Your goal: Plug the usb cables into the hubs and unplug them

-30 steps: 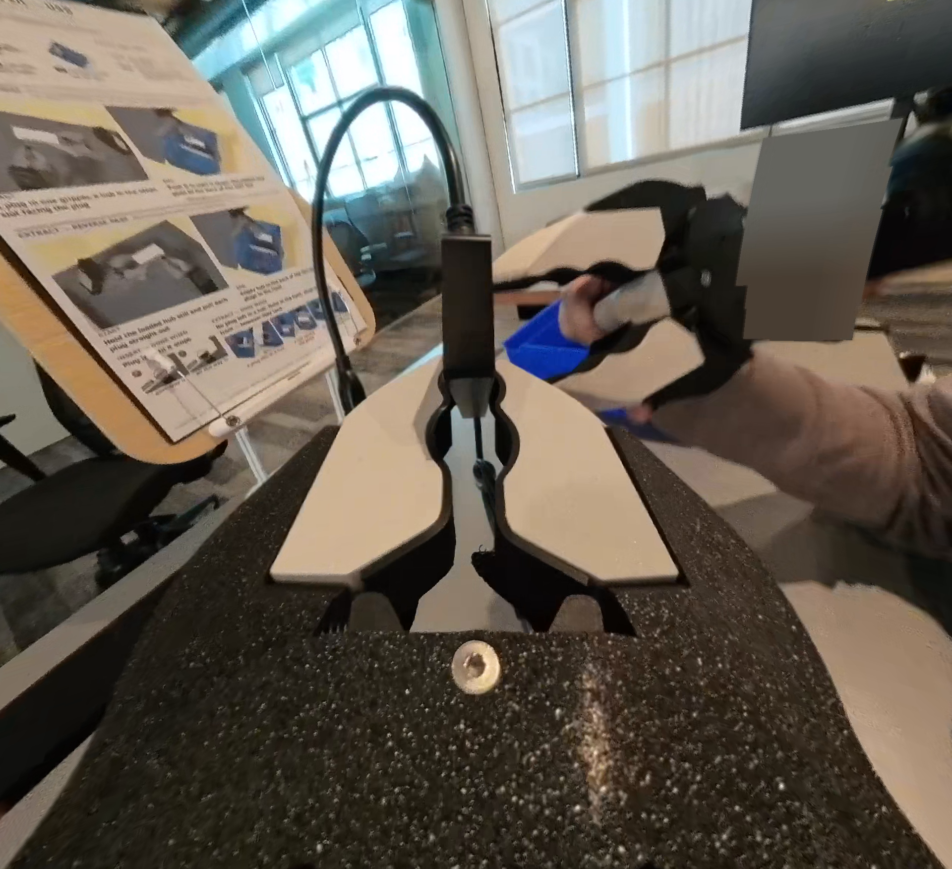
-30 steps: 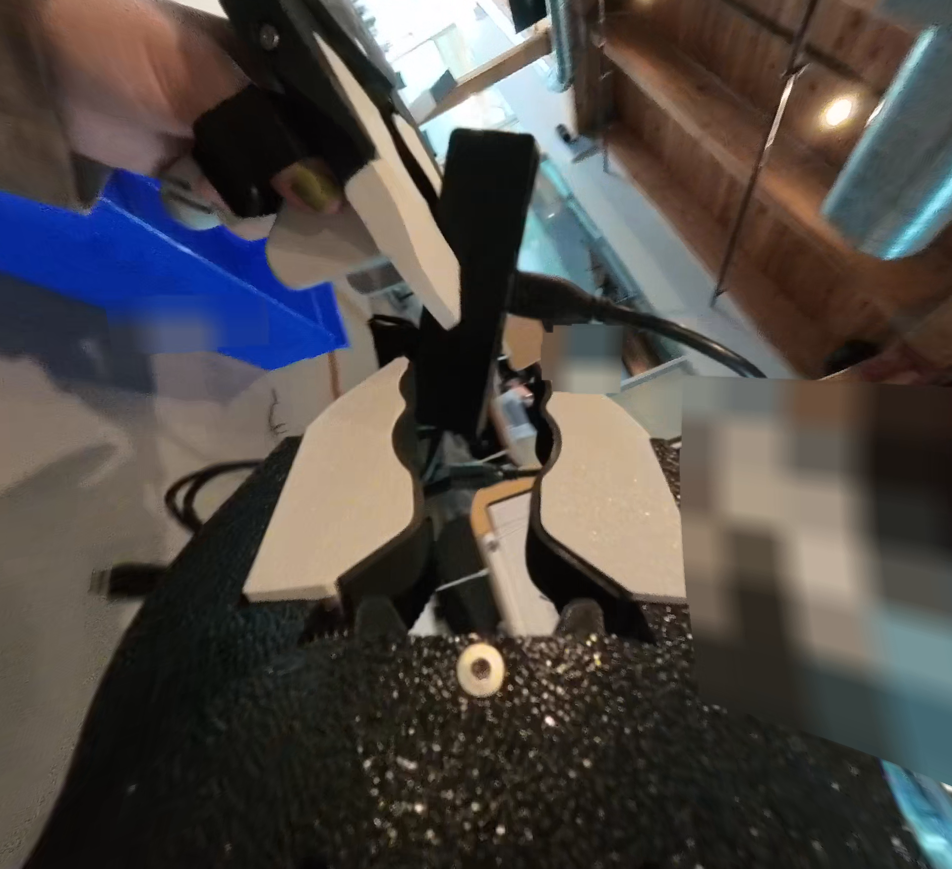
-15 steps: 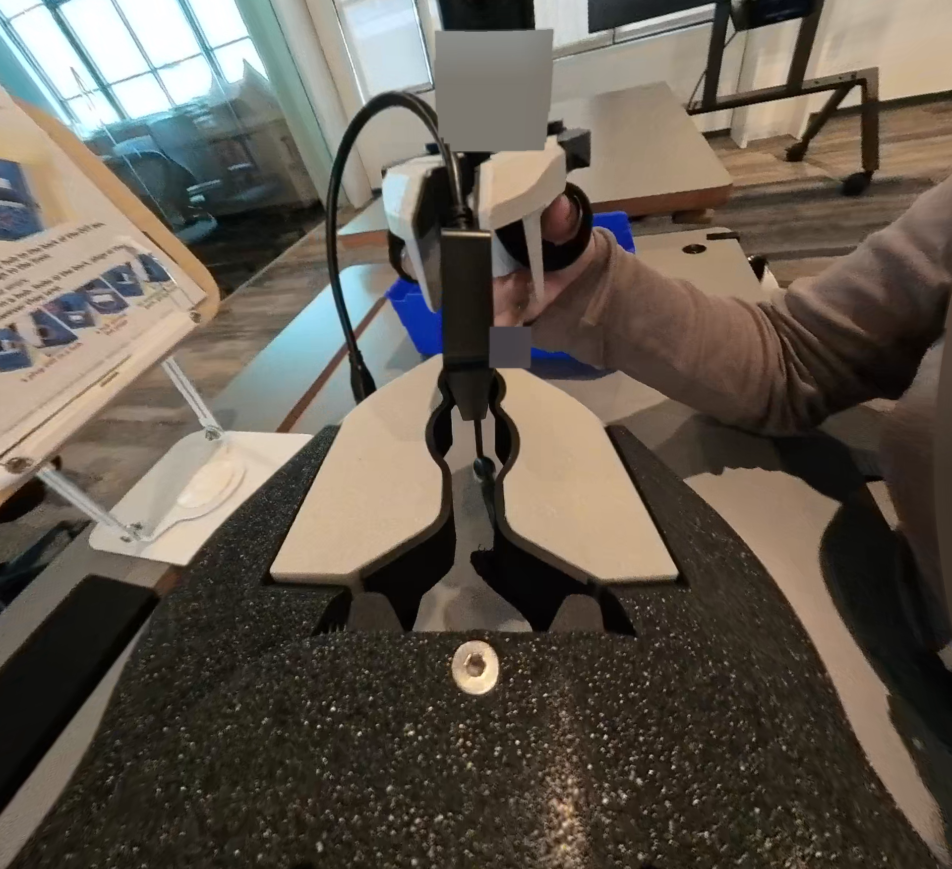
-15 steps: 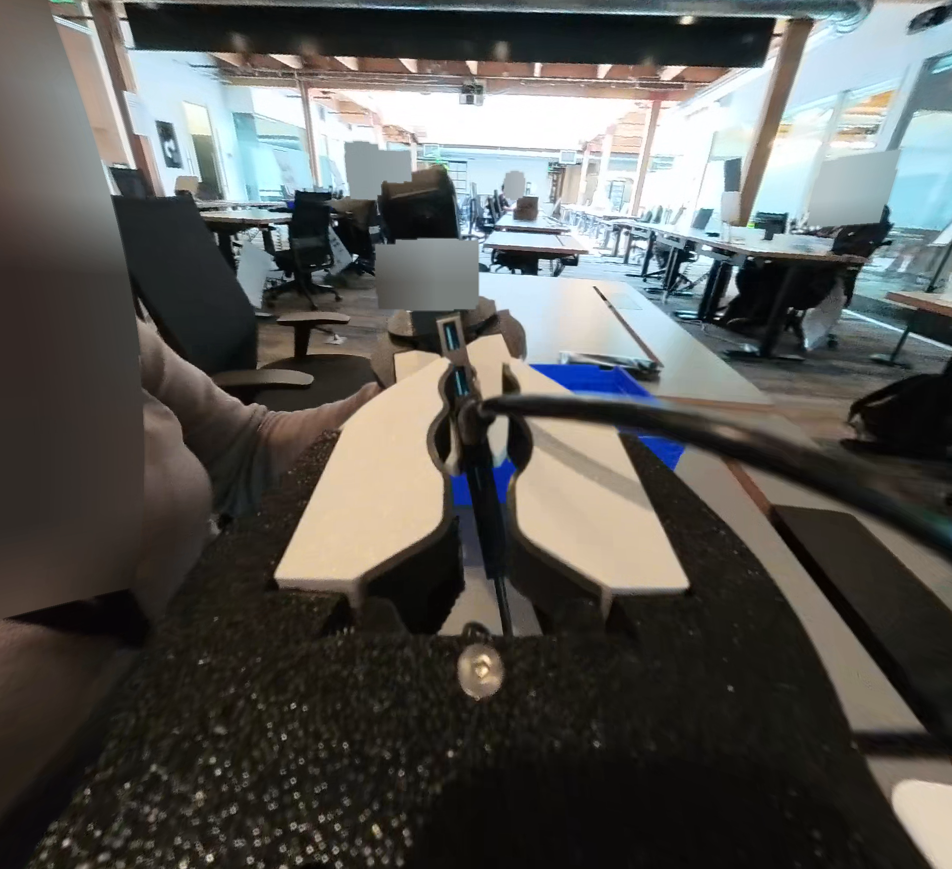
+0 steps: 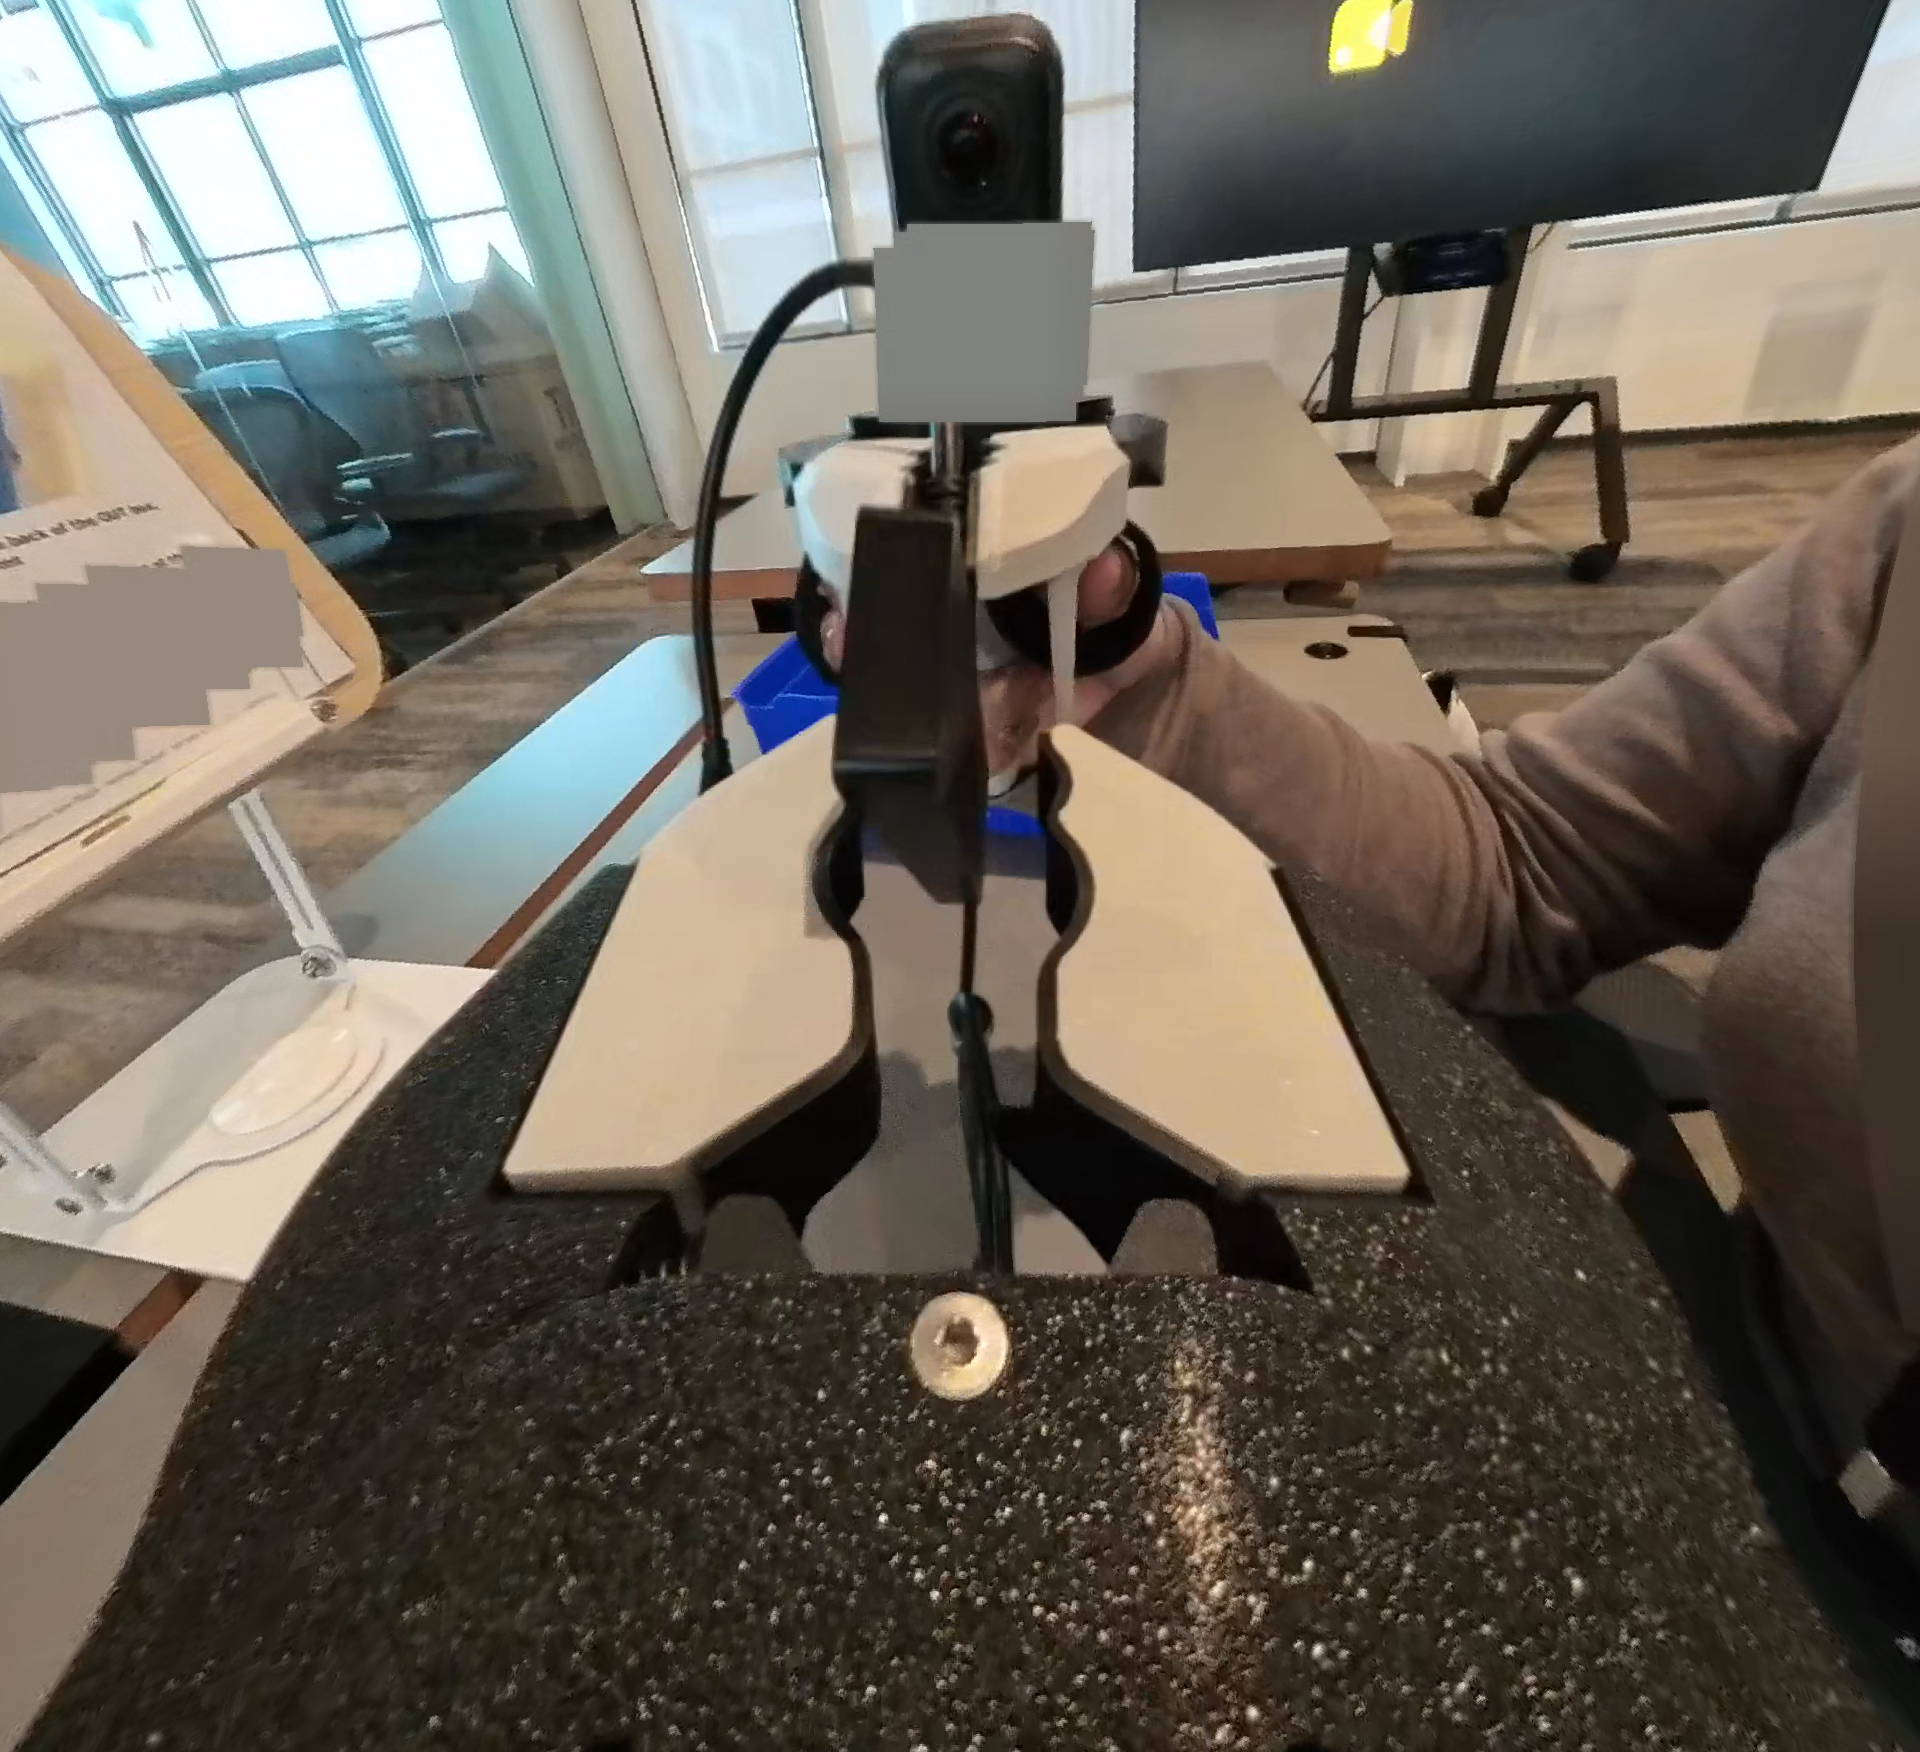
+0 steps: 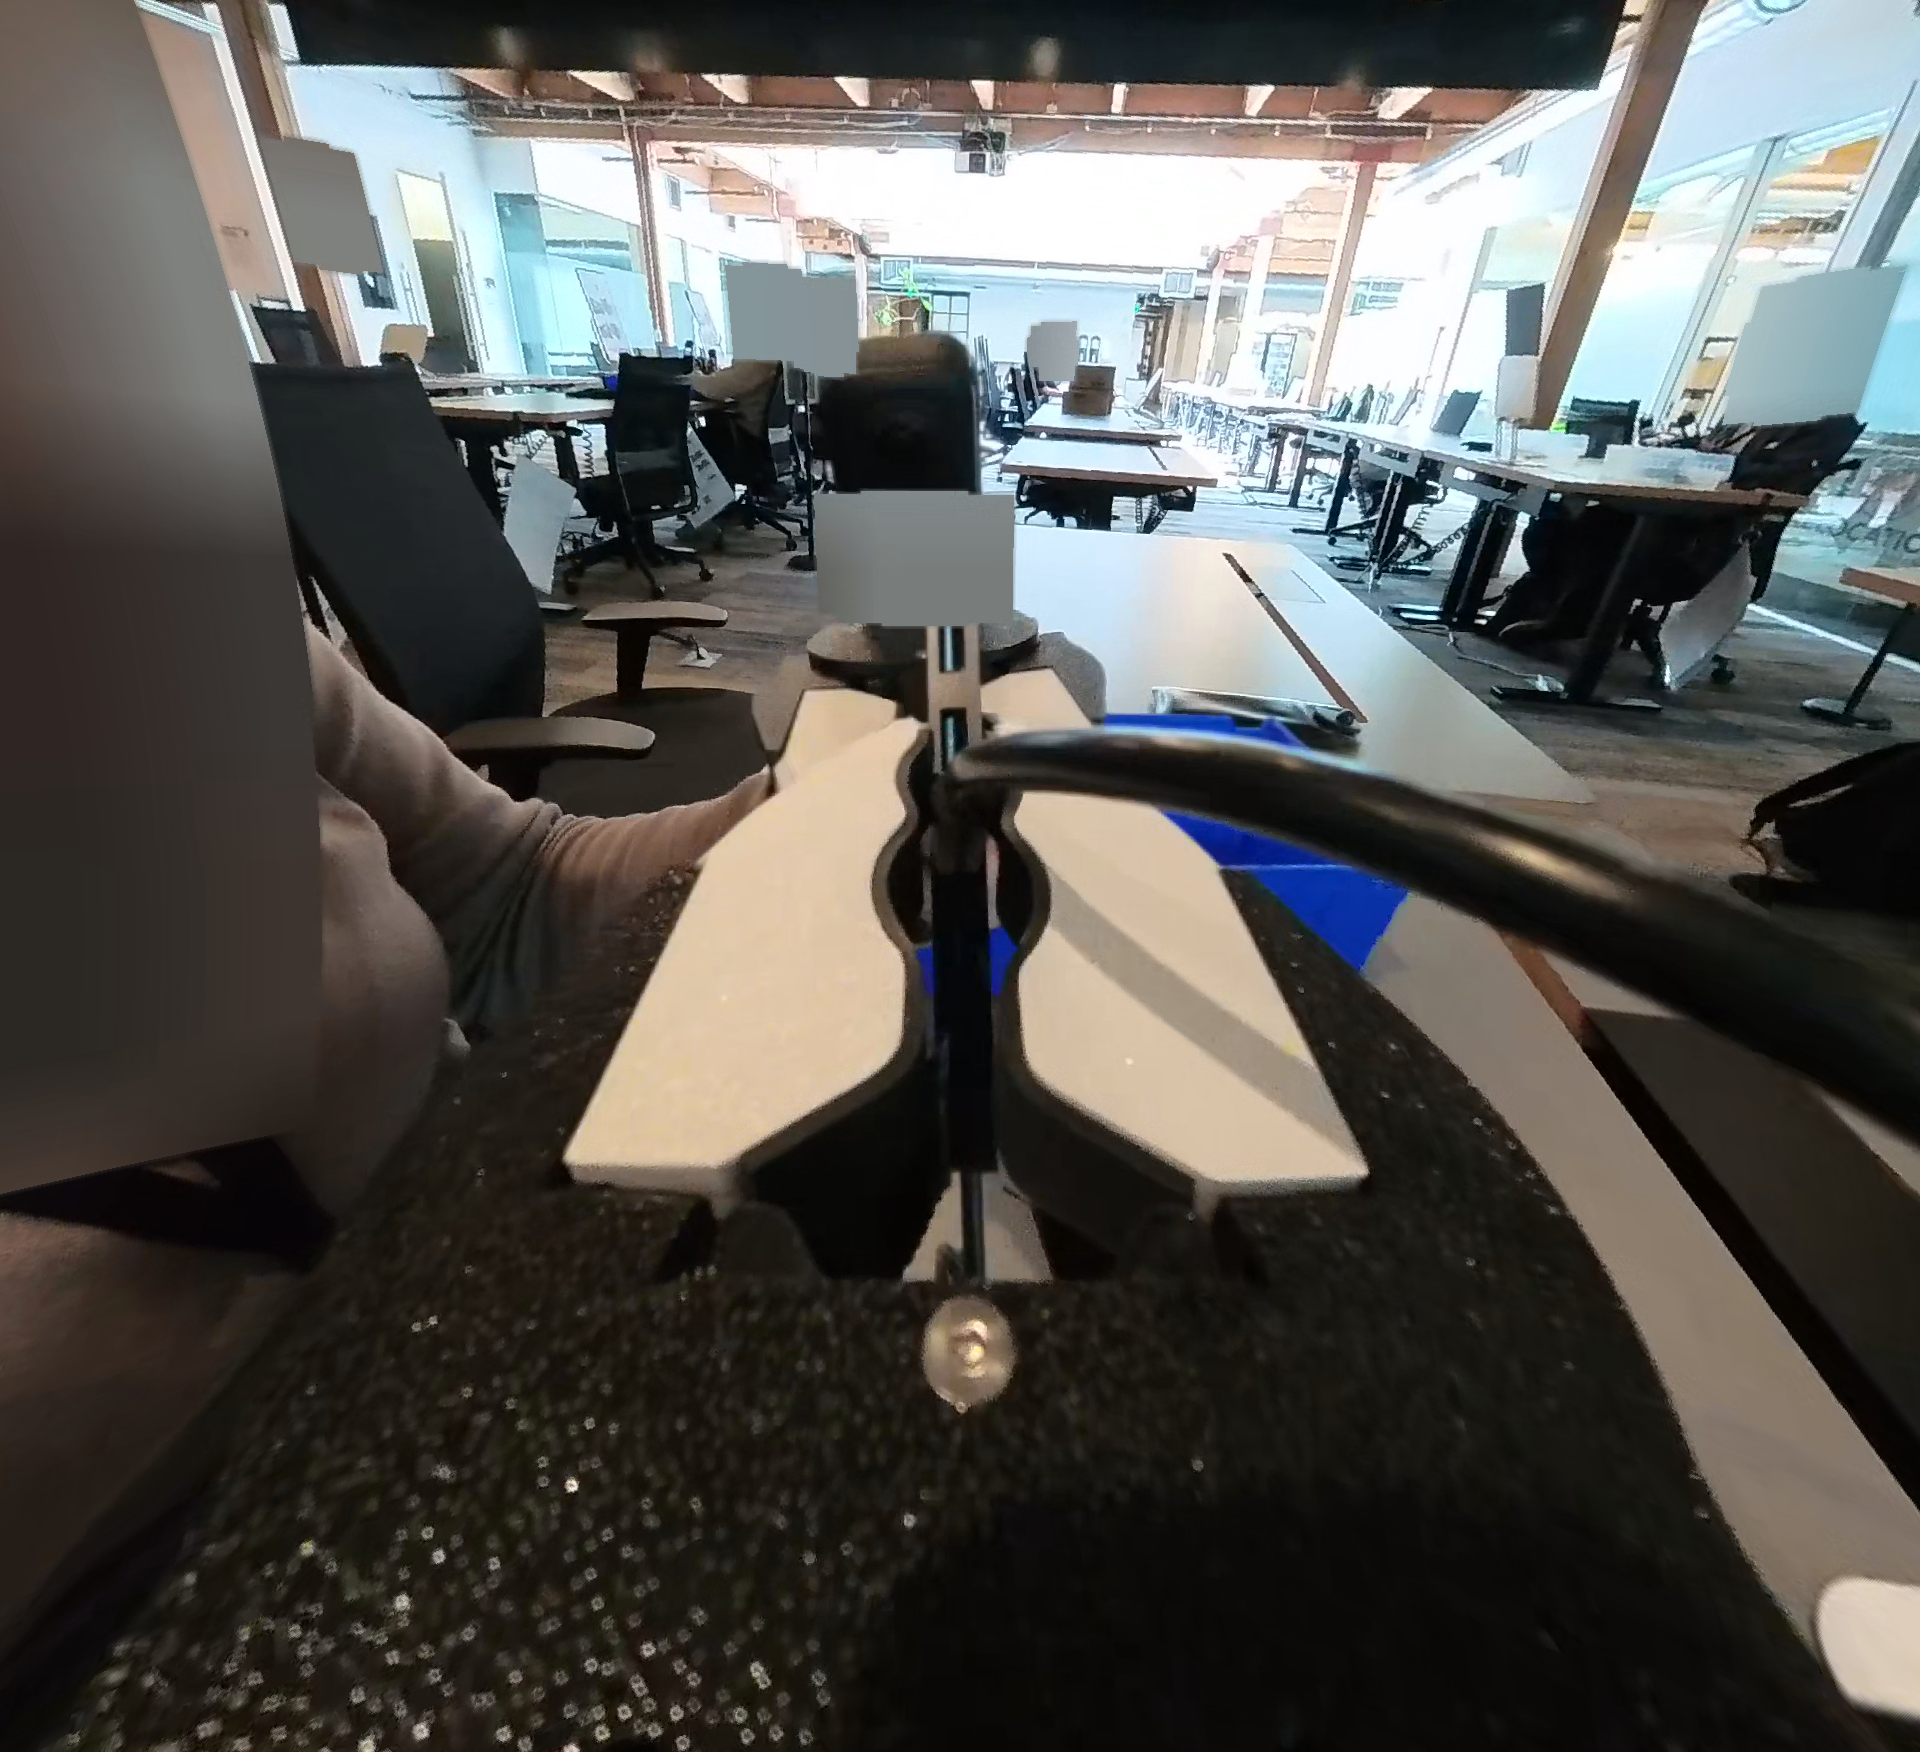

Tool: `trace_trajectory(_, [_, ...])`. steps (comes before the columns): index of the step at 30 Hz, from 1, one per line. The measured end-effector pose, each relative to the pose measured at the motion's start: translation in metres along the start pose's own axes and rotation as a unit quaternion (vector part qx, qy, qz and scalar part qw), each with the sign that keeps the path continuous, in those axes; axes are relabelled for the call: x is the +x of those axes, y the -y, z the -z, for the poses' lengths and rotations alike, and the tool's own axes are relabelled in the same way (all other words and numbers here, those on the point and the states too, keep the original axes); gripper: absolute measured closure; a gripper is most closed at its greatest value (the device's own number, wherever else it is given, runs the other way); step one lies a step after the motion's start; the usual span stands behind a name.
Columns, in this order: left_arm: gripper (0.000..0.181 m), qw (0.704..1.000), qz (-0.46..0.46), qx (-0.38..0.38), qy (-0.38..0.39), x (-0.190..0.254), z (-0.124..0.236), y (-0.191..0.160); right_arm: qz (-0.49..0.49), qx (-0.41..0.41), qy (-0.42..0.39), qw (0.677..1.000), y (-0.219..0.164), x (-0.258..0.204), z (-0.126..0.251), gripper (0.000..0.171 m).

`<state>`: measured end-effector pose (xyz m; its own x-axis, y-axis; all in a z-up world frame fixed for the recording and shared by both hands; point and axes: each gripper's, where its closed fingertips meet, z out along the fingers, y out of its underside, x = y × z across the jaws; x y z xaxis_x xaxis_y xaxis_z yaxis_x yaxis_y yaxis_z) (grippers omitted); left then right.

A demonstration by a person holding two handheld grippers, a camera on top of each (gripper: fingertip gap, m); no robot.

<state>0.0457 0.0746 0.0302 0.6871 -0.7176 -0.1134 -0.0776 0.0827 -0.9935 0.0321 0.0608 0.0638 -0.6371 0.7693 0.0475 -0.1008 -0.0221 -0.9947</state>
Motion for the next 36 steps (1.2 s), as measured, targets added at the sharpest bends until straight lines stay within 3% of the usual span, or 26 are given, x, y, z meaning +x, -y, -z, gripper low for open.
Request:
trace_trajectory(2, [0.169,1.000,-0.012,0.002,0.005,0.000,0.000,0.003,-0.001,0.004,0.006,1.000,0.000,-0.002,-0.002,0.163])
trace_trajectory(15, [0.170,1.000,-0.015,0.017,0.004,0.004,0.003,0.007,0.013,0.027,0.016,0.999,0.002,-0.003,0.003,0.155])
trace_trajectory(25, [0.170,1.000,-0.013,0.018,0.000,0.005,0.000,0.007,0.022,0.030,0.025,0.999,0.004,-0.006,0.007,0.161])
trace_trajectory(36, [0.170,0.999,-0.009,0.006,-0.035,0.017,0.006,0.009,-0.013,0.069,0.097,0.993,0.006,-0.018,0.004,0.162])
